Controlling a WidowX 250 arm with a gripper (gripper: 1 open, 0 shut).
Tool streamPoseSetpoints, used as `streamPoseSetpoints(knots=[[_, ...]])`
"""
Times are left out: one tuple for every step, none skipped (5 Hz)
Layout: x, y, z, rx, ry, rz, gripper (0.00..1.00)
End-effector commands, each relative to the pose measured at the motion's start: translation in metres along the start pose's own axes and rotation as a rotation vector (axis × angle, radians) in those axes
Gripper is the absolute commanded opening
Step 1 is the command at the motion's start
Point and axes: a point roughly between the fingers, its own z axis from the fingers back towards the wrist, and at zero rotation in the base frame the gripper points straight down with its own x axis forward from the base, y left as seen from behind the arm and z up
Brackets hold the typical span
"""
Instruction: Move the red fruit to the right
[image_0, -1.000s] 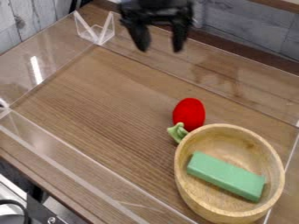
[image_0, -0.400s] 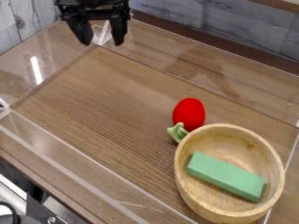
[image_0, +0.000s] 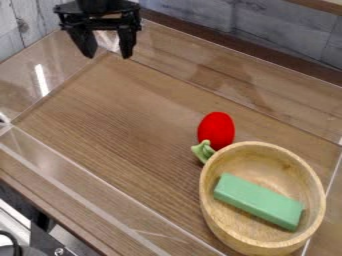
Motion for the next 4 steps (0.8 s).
streamPoseSetpoints(knots=[[0.015, 0.001, -0.005, 0.005, -0.025, -0.085, 1.0], [0.026, 0.0, -0.016, 0.01, -0.021, -0.161, 1.0], [0.02, -0.003, -0.027, 0.019, -0.017, -0.171, 1.0], [0.013, -0.009, -0.036, 0.024, -0.011, -0.177, 1.0]])
